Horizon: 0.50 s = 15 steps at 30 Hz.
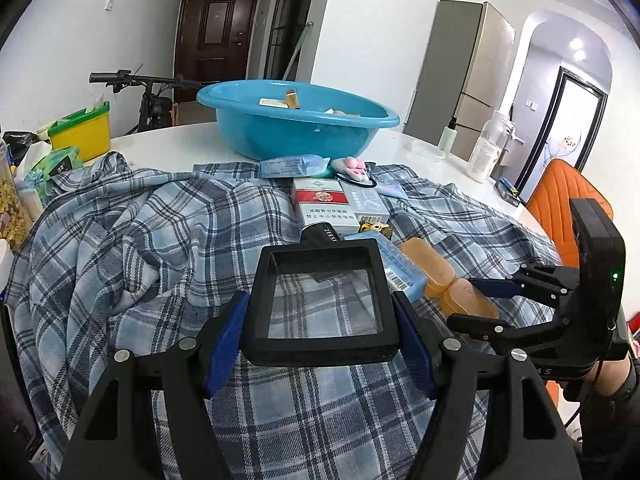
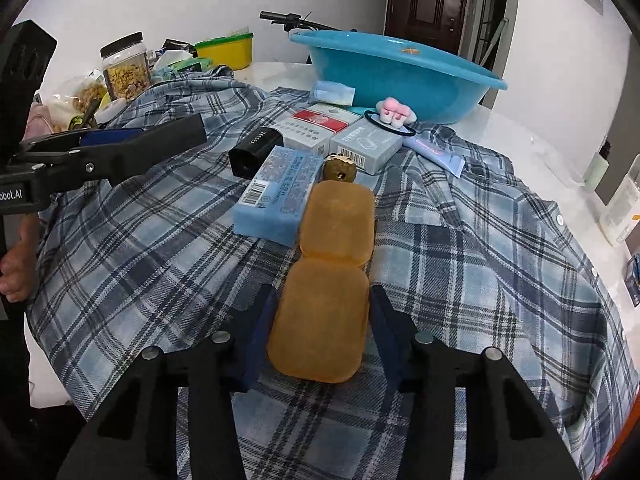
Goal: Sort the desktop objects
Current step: 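Lift both held items and carry them over the blue basin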
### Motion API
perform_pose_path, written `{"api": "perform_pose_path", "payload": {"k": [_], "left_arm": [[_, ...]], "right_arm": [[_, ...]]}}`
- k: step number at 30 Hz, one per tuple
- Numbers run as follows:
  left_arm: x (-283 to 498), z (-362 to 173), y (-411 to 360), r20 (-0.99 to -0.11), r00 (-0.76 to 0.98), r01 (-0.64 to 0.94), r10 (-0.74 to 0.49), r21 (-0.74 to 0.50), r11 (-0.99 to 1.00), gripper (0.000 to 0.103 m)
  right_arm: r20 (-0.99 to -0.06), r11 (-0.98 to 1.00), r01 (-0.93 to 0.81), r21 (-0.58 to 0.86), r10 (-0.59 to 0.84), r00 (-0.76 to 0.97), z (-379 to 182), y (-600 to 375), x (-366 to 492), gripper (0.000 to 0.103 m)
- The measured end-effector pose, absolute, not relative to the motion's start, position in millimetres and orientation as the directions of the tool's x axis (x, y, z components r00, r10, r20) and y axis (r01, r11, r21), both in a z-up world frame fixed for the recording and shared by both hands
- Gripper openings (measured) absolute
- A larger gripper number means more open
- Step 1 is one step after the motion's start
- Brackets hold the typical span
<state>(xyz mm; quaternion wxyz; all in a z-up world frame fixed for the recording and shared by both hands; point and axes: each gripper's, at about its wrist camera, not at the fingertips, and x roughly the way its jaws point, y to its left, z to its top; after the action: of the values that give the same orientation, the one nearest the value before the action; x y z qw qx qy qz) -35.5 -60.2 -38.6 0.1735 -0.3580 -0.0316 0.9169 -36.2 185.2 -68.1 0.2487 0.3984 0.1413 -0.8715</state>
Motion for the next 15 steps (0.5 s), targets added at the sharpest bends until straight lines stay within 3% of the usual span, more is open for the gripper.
{"api": "perform_pose_path", "payload": {"k": [15], "left_arm": [[-43.0,-16.5,-55.1,-0.635,-0.707,-0.266,0.311,-0.168,-0.949,0.072]], "right_arm": [[-0.663,-0.835,0.549,0.014,-0.419,-0.620,-20.2,212.5,-38.4,0.042]]}}
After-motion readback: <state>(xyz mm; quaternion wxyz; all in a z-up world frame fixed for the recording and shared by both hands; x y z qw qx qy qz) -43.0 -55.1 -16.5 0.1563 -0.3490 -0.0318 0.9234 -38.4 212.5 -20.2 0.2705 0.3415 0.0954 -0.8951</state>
